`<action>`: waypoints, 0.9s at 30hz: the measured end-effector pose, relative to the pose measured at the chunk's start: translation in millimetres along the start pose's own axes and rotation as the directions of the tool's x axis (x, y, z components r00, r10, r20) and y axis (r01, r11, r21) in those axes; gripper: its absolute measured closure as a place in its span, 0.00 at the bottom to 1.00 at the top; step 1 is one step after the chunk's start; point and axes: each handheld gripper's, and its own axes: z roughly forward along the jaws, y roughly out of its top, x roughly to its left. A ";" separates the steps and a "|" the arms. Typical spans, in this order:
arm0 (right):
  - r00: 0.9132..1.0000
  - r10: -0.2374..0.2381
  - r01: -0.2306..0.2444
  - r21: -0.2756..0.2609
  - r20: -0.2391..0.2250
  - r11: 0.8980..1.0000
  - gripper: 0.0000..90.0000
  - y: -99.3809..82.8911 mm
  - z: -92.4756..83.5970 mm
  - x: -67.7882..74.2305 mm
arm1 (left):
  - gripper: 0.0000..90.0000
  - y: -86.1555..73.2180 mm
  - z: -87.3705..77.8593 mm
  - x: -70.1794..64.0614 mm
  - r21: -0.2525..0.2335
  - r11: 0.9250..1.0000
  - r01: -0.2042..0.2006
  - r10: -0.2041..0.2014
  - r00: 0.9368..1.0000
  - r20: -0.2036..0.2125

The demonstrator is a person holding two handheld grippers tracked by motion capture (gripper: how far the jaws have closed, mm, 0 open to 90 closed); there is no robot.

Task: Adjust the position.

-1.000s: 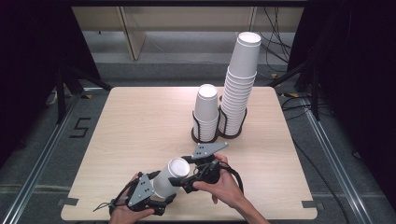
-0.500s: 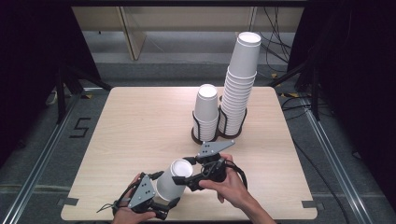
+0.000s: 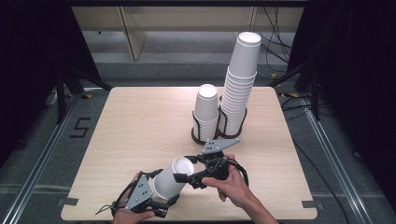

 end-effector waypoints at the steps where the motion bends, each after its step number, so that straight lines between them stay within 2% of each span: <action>1: 1.000 -0.005 0.005 0.001 -0.007 1.000 0.29 -0.7 1.2 -2.5 | 0.08 -0.1 -0.9 0.8 0.018 1.000 0.001 -0.001 1.000 0.004; 3: 1.000 0.006 -0.006 0.012 -0.004 1.000 0.29 -2.0 0.9 -3.5 | 0.09 -0.6 -1.1 1.4 0.034 0.999 0.000 0.000 1.000 0.009; 10: 1.000 0.013 -0.013 0.013 -0.002 1.000 0.29 -4.3 0.6 -7.0 | 0.07 -1.8 0.4 1.3 0.032 0.999 -0.001 0.001 1.000 0.016; 11: 1.000 0.009 -0.009 0.012 -0.008 1.000 0.29 -4.1 0.2 -6.9 | 0.04 -2.1 1.3 0.0 0.010 1.000 -0.007 0.007 1.000 0.010; 12: 0.999 0.032 -0.032 0.016 -0.016 0.999 0.29 -3.7 -0.6 -5.6 | 0.04 -2.1 1.3 0.0 0.010 1.000 -0.007 0.007 1.000 0.010; 13: 1.000 0.017 -0.017 0.010 -0.016 1.000 0.29 -3.4 -0.8 -6.8 | 0.04 -1.9 1.7 -0.7 0.001 1.000 -0.009 0.009 1.000 0.006; 16: 1.000 0.014 -0.014 0.011 -0.019 1.000 0.29 -3.3 -1.1 -6.7 | 0.04 -1.9 1.5 -1.4 0.005 1.000 -0.014 0.014 1.000 0.001; 17: 0.999 0.035 -0.035 0.017 -0.014 0.999 0.29 -3.6 -1.3 -5.4 | 0.04 -1.9 1.0 -1.3 0.015 1.000 -0.018 0.018 1.000 -0.006; 18: 1.000 0.016 -0.016 0.012 -0.015 1.000 0.29 -3.4 -0.5 -6.9 | 0.04 -2.2 1.4 -1.5 0.015 1.000 -0.022 0.023 1.000 -0.014; 19: 0.999 0.033 -0.033 0.018 -0.009 0.999 0.29 -3.6 -0.9 -5.6 | 0.03 -2.3 1.6 -2.3 0.019 0.999 -0.030 0.030 0.999 -0.029; 20: 1.000 0.027 -0.027 0.019 -0.003 0.999 0.29 -3.7 -0.5 -6.1 | 0.03 -3.0 2.5 -3.0 0.009 0.999 -0.039 0.040 0.999 -0.036; 22: 1.000 0.023 -0.023 0.016 0.000 1.000 0.29 -4.5 0.7 -8.0 | 0.03 -2.5 1.3 -3.1 0.020 0.999 -0.037 0.038 0.998 -0.044; 24: 1.000 0.027 -0.027 0.014 -0.005 1.000 0.29 -4.7 1.0 -8.5 | 0.03 -2.9 1.9 -2.7 0.010 0.999 -0.031 0.032 0.999 -0.041; 25: 0.999 0.037 -0.037 0.009 -0.014 0.999 0.29 -4.6 1.2 -8.1 | 0.05 -1.8 -0.2 -1.1 0.025 0.999 -0.036 0.037 0.999 -0.037; 27: 0.999 0.036 -0.036 0.014 -0.008 0.999 0.29 -4.3 0.6 -8.0 | 0.06 -1.7 0.2 -1.2 0.015 0.999 -0.033 0.034 0.999 -0.033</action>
